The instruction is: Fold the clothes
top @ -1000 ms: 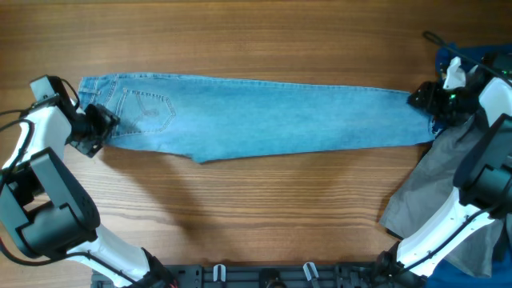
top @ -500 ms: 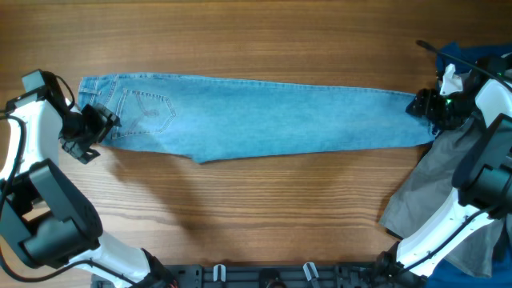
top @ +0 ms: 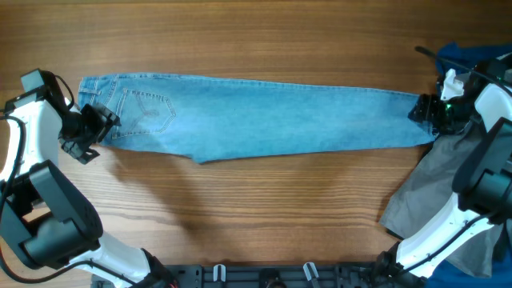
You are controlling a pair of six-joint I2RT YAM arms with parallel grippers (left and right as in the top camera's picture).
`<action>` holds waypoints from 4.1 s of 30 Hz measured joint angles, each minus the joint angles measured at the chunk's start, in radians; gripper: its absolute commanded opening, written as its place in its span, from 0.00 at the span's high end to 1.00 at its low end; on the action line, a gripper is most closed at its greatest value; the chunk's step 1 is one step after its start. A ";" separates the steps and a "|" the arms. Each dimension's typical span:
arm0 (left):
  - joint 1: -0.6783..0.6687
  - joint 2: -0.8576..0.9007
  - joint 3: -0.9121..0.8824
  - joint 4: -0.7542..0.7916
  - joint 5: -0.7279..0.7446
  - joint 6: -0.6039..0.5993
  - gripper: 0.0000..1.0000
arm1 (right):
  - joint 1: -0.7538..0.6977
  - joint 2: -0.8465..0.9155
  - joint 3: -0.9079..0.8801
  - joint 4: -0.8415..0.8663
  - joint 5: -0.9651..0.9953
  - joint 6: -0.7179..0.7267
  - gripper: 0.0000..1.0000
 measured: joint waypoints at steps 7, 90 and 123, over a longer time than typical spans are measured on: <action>0.000 0.000 0.000 -0.007 0.000 0.000 0.12 | -0.005 -0.003 -0.021 0.005 -0.037 0.011 0.96; 0.000 0.000 0.000 -0.017 -0.023 0.007 0.04 | 0.998 -0.077 0.179 -0.074 -0.168 0.616 0.88; 0.000 0.000 0.000 -0.024 -0.023 0.007 0.04 | 1.032 -0.078 0.183 -0.087 0.156 0.563 0.44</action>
